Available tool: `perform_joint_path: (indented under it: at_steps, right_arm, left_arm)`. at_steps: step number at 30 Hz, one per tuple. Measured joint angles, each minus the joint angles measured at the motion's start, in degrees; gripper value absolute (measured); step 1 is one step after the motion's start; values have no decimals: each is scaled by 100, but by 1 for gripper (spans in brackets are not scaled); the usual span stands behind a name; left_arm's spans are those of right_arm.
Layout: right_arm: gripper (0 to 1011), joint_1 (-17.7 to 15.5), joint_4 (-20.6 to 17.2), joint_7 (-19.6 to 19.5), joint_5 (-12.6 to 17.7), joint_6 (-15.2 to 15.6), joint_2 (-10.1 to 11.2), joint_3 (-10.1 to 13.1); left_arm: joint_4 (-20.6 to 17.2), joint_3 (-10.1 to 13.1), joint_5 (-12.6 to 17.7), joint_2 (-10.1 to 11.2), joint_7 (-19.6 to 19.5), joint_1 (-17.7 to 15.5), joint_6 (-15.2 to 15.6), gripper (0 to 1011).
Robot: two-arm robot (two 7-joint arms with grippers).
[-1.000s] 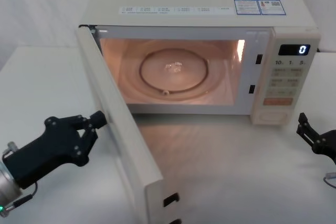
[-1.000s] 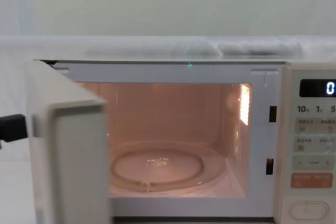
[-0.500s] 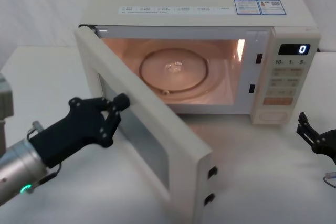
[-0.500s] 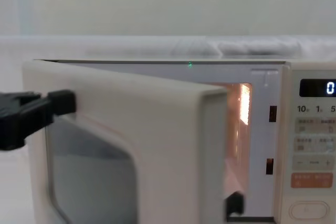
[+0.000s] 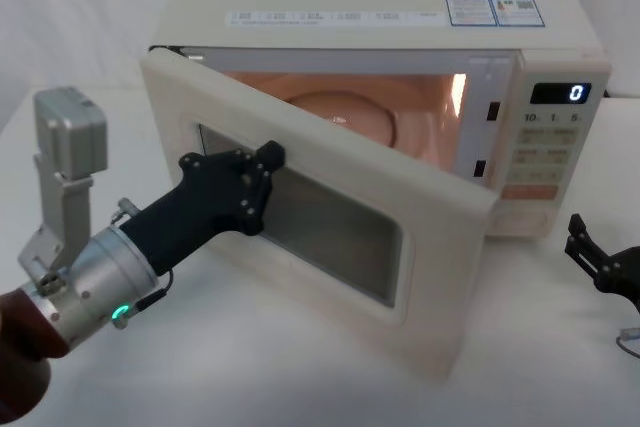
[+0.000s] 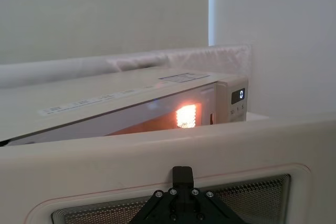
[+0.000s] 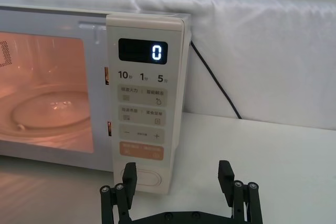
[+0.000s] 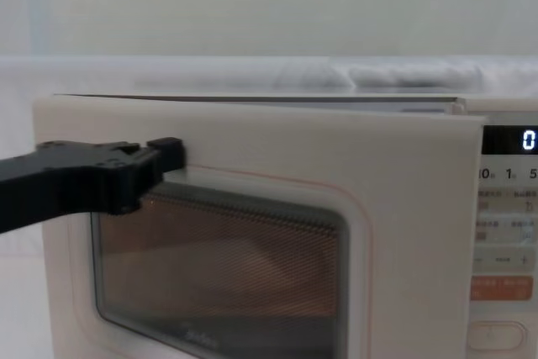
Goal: Press the button to open the microwave door with one hand; close the microwave door with the other hand.
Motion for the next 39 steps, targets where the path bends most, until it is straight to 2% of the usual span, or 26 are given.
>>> perform_joint_path:
  at_steps: [9,18,28,39]
  right_arm:
    - [1002,0,0,0,0,0,0,1]
    - [1002,0,0,0,0,0,0,1]
    - [1002,0,0,0,0,0,0,1]
    - [1002,0,0,0,0,0,0,1]
  left_arm:
    - [196,339,51,-120,129,-309,-105,0]
    - [348,595,100,-216,233,-449,-290,0]
    - [475,929,294,-369,301,-611,-399,0]
    - [448,1107,440,-483,324,-749,-421,0]
